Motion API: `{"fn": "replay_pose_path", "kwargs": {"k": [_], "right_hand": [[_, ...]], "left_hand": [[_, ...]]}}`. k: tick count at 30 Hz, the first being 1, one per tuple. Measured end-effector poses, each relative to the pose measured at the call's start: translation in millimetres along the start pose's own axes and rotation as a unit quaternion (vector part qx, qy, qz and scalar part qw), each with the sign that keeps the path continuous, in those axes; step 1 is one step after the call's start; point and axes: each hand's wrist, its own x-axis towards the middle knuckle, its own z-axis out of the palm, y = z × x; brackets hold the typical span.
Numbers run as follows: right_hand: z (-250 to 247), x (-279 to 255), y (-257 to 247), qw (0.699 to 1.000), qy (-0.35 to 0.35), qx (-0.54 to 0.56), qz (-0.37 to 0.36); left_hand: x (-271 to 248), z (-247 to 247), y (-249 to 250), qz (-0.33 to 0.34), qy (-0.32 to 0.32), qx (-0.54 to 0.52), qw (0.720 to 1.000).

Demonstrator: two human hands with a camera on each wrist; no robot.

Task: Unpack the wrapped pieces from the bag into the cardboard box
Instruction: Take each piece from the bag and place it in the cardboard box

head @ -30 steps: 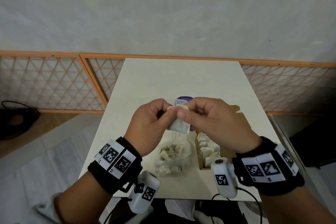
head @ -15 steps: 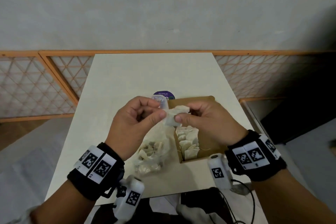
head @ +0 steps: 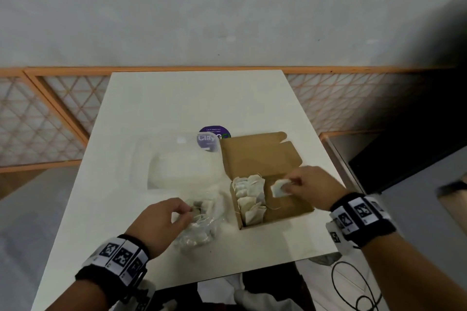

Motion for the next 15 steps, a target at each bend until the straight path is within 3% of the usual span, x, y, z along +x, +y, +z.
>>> {"fn": "replay_pose_path", "kwargs": {"k": [6, 15], "right_hand": [[47, 26, -14, 0.993, -0.108, -0.045, 0.005], [70, 42, -21, 0.994, -0.083, 0.055, 0.053]], "left_hand": [[5, 10, -9, -0.012, -0.018, 0.014, 1.000], [8, 15, -13, -0.013, -0.027, 0.007, 1.000]]}}
